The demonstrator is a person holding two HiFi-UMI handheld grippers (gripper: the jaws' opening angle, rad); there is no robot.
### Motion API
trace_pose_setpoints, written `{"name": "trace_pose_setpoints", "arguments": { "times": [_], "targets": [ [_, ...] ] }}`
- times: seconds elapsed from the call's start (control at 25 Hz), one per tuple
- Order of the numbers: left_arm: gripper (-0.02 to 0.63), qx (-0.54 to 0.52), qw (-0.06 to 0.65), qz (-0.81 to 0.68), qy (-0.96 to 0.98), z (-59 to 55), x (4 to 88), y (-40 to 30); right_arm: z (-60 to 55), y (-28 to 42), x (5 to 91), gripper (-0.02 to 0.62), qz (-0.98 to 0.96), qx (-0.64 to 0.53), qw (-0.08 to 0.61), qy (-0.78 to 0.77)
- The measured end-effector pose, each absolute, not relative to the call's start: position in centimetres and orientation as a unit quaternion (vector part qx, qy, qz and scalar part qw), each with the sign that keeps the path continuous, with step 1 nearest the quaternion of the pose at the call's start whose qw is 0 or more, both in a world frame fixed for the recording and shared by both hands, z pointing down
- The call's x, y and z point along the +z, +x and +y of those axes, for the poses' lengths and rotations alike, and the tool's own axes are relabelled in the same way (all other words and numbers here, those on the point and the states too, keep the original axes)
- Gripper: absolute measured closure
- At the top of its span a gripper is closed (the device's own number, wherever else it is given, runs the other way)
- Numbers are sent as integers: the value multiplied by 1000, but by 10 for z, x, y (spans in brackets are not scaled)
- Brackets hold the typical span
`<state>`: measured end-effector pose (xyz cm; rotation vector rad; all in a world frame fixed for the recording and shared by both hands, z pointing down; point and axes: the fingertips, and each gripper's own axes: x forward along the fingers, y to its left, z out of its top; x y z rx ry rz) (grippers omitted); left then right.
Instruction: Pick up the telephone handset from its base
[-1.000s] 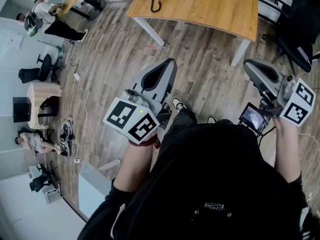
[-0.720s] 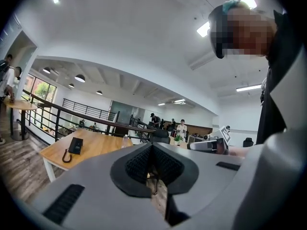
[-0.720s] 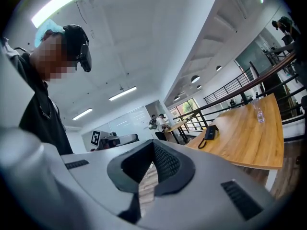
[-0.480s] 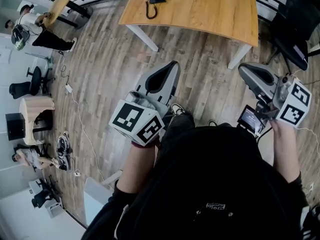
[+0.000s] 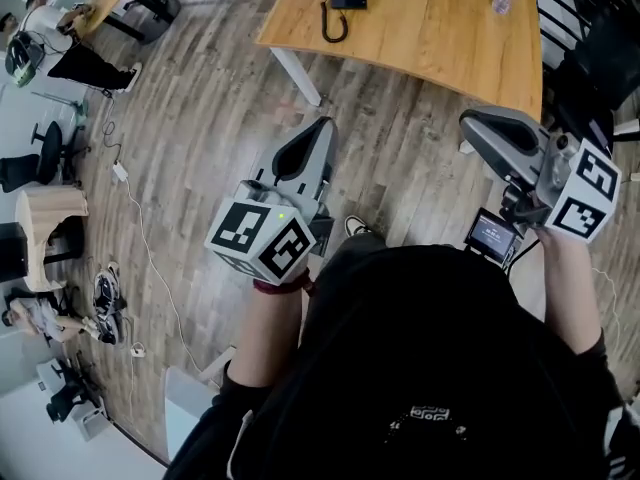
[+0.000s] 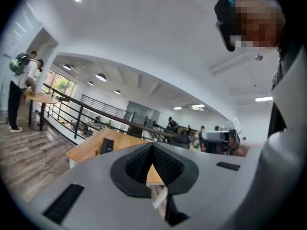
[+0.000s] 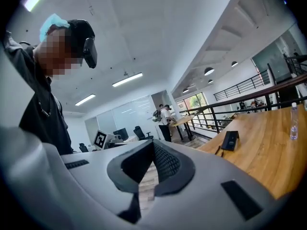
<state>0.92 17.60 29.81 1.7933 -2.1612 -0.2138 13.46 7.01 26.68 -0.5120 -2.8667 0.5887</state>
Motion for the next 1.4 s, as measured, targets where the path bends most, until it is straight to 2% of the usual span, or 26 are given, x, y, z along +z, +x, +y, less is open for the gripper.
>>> {"name": "trace_pose_setpoints", "arguments": {
  "times": [0.16, 0.32, 0.52, 0.88, 1.2, 1.4],
  "targets": [
    [601, -147, 140, -766, 610, 194, 278, -41, 81, 91, 254, 580, -962, 184, 95, -181],
    [601, -114, 117, -735, 658, 201, 274, -51, 95, 56, 256, 580, -959, 186, 99, -190],
    [601, -103, 130, -742, 650, 230, 286, -66, 128, 23, 248, 580, -948, 192, 95, -236],
    [601, -132, 133, -774, 605, 279, 295, -94, 137, -32, 249, 580, -940, 210, 93, -253],
    [601, -105, 114, -812, 563, 298, 293, -139, 122, -109, 237, 580, -936, 184, 94, -285],
    [601, -127, 120, -823, 540, 317, 300, -136, 119, -121, 233, 580, -933, 188, 87, -293]
  ]
}}
